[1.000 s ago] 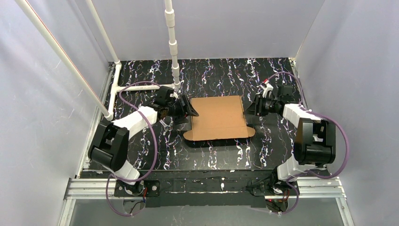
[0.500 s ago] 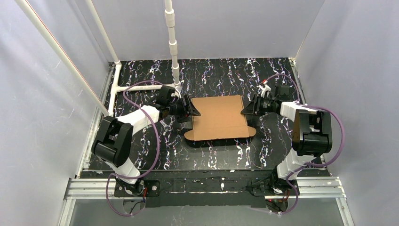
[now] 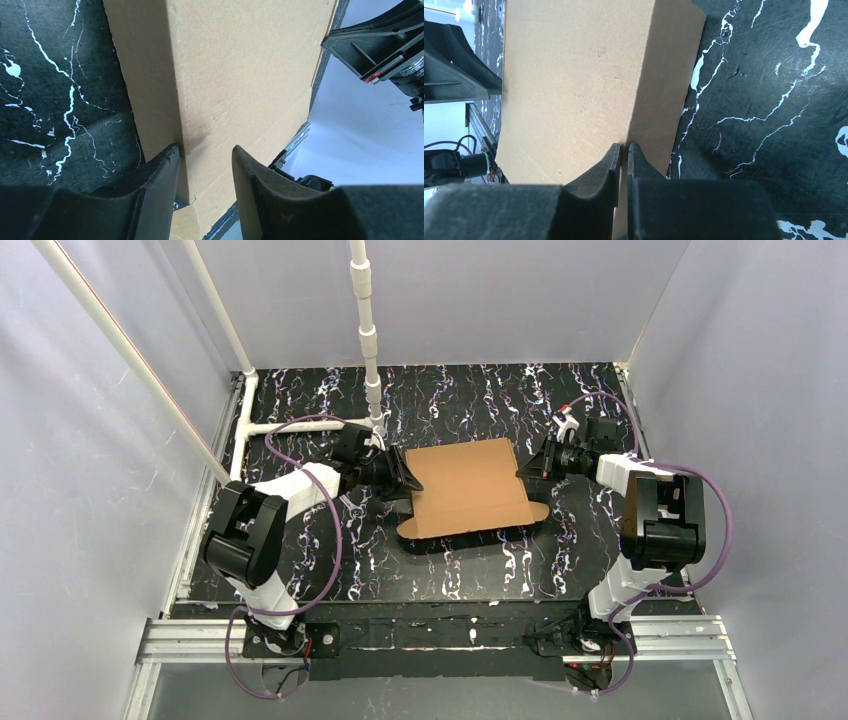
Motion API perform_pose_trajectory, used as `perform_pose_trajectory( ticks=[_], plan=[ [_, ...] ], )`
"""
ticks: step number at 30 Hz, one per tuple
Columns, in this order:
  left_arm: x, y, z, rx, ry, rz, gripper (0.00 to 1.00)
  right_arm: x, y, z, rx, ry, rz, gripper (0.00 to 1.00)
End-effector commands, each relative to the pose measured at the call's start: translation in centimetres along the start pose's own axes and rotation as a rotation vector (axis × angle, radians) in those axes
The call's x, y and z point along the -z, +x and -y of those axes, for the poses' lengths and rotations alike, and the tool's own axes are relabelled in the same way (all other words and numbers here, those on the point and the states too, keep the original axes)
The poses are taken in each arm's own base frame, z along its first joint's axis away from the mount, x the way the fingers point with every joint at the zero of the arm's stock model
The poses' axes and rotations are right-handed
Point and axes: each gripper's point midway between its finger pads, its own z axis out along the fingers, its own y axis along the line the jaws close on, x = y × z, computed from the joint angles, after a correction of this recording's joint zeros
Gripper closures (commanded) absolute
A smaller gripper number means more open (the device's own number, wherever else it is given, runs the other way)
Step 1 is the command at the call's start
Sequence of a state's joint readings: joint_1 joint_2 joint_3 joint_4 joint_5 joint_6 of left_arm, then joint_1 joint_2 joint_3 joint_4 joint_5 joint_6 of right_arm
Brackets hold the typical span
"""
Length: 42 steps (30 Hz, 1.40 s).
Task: Fold the paper box
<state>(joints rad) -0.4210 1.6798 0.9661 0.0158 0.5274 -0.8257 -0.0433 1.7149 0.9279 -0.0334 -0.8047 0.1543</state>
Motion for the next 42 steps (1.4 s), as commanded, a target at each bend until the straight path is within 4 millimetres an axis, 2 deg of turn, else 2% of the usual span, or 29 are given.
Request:
perform_pose_trajectory(
  ticks=[1,7,13,16,20,30,36,42],
  plan=[
    [0.6,-0.1,3.0,-0.059,0.082,0.007,0.56,-0.6,0.9,-0.4,0.003,0.015,-0.047,0.92],
    [3.6,-1.2,1.5,-0.046,0.068,0.109,0.46,0.1,1.0,1.6,-0.014,0.093,-0.036,0.95],
    [6.4,-1.0,-1.5,0.003,0.025,0.205,0.24,0.1,1.3,1.9,-0.016,0.098,-0.044,0.96],
    [6.5,-0.2,-2.1,0.051,0.049,0.184,0.10,0.1,1.4,1.9,-0.027,0.082,-0.046,0.96],
    [5.2,0.7,-1.9,0.113,0.140,0.099,0.02,0.3,1.5,2.4,-0.044,0.085,-0.044,0.96],
    [4.4,-0.3,-2.3,0.114,0.134,0.131,0.02,0.3,2.1,3.1,-0.062,0.071,-0.065,0.95],
    [4.4,-0.9,-2.3,0.158,0.142,0.184,0.02,0.4,2.0,2.4,-0.038,0.024,-0.067,0.92],
    [3.9,0.0,-2.0,0.167,0.182,0.126,0.02,0.7,1.9,1.1,0.028,-0.055,-0.076,0.87]
  ],
)
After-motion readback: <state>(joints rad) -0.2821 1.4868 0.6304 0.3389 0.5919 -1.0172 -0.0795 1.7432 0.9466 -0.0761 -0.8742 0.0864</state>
